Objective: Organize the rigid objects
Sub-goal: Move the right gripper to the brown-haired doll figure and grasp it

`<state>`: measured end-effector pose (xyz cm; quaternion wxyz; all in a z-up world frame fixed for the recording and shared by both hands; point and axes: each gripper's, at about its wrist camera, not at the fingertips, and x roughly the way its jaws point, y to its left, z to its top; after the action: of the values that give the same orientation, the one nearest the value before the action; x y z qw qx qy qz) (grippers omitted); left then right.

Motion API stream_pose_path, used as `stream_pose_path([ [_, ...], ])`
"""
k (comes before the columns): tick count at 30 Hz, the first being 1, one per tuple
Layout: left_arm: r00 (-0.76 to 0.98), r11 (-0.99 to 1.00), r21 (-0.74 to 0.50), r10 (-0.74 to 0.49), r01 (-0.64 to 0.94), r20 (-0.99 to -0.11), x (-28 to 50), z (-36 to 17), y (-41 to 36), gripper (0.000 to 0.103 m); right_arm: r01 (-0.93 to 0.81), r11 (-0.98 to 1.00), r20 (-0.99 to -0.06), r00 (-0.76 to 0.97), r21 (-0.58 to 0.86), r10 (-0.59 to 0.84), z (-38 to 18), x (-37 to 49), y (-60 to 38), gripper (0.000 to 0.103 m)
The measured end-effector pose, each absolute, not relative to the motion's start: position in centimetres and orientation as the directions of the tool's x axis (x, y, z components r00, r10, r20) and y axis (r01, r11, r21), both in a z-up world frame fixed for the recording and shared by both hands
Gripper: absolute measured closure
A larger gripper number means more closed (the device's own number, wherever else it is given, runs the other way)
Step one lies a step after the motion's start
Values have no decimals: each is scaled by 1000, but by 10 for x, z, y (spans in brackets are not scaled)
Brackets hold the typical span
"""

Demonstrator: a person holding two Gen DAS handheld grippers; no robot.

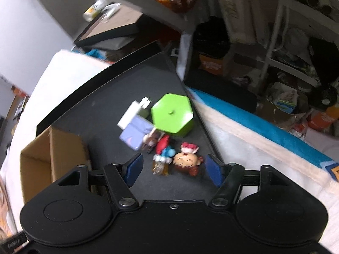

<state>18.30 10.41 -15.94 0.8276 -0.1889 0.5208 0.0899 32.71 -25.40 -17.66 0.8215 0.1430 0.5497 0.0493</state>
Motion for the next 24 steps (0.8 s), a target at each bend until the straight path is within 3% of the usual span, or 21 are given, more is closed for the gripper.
stream_pose_path([
  [19, 459, 893, -209, -2, -399, -889, 179, -160, 100, 91, 125, 964, -936, 298, 235, 189, -224, 348, -251, 46],
  [20, 459, 892, -210, -3, -401, -889, 179, -160, 100, 91, 122, 965, -937, 292, 233, 189, -225, 349, -252, 48],
  [23, 459, 892, -211, -5, -399, -889, 179, -160, 100, 91, 113, 955, -933, 273, 273, 234, -228, 349, -254, 68],
  [24, 459, 891, -212, -5, -401, -889, 179, -160, 100, 91, 111, 955, -933, 270, 275, 238, -229, 347, -254, 68],
])
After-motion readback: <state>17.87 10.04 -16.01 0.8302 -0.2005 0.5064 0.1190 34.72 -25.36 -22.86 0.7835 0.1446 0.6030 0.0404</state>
